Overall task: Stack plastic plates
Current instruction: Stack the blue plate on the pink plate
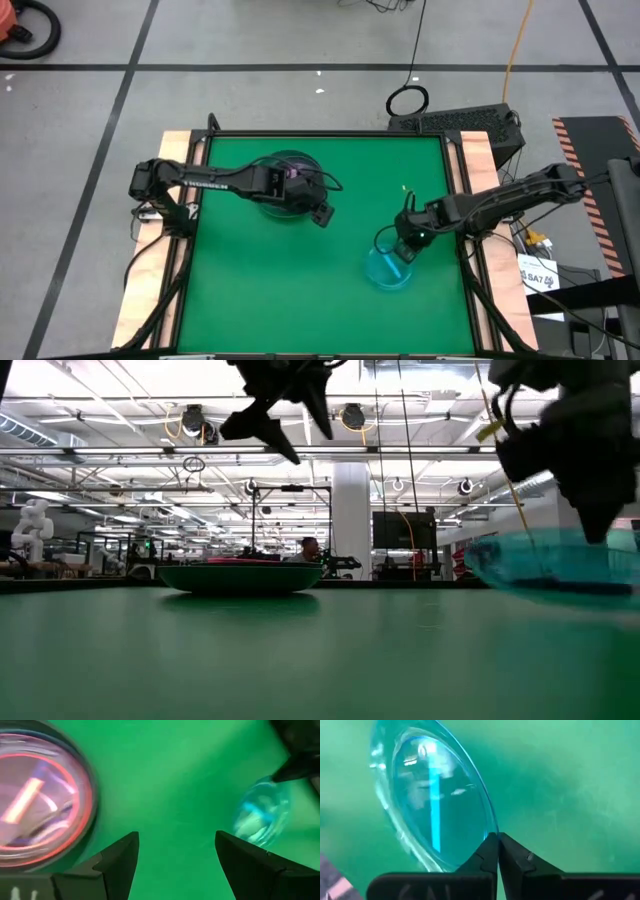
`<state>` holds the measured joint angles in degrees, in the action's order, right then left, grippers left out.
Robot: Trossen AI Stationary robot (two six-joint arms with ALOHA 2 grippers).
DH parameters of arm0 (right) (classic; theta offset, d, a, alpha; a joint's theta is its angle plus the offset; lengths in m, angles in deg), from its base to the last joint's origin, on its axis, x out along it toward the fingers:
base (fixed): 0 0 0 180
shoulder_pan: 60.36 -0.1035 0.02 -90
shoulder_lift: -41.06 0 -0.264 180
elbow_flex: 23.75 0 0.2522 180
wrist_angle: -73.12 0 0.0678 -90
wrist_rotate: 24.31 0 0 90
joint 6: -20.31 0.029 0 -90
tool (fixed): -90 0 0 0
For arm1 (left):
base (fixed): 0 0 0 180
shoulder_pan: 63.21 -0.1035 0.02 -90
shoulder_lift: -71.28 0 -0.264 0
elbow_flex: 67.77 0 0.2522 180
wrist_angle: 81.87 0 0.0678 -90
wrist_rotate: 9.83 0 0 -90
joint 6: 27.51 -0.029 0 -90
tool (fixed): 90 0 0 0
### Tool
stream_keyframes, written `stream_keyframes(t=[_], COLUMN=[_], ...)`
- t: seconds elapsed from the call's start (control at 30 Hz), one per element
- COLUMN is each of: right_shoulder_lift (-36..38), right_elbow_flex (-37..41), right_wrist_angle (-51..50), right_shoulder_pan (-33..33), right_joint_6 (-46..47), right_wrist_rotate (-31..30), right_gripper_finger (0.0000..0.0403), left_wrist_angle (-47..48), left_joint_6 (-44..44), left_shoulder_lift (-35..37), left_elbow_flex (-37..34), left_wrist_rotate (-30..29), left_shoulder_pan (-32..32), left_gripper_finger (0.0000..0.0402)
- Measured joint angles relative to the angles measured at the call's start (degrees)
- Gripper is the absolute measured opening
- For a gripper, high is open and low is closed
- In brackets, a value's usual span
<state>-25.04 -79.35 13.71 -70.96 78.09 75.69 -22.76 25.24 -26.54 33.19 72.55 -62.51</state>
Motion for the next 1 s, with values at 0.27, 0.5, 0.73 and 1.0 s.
stream_keyframes(t=[0.27,0.5,0.73,1.0], right_shoulder_lift=[0.0,0.0,0.0,0.0], right_elbow_flex=[-7.2,-12.6,-16.0,-16.3], right_wrist_angle=[0.0,0.1,0.9,1.3], right_shoulder_pan=[2.6,4.9,6.4,6.4], right_joint_6=[-1.9,-5.5,-9.2,-9.4], right_wrist_rotate=[-5.8,-12.1,-16.2,-16.2], right_gripper_finger=[0.0001,0.0000,0.0000,0.0000], left_wrist_angle=[-7.1,-10.2,-13.8,-12.3], left_joint_6=[0.3,-1.2,-1.4,-0.6], left_shoulder_lift=[0.0,0.0,-2.4,-3.0], left_elbow_flex=[0.0,0.0,0.0,-0.1], left_wrist_rotate=[0.0,0.0,-0.9,-8.9], left_shoulder_pan=[3.3,5.0,5.9,5.9], left_gripper_finger=[0.0266,0.0266,0.0266,0.0266])
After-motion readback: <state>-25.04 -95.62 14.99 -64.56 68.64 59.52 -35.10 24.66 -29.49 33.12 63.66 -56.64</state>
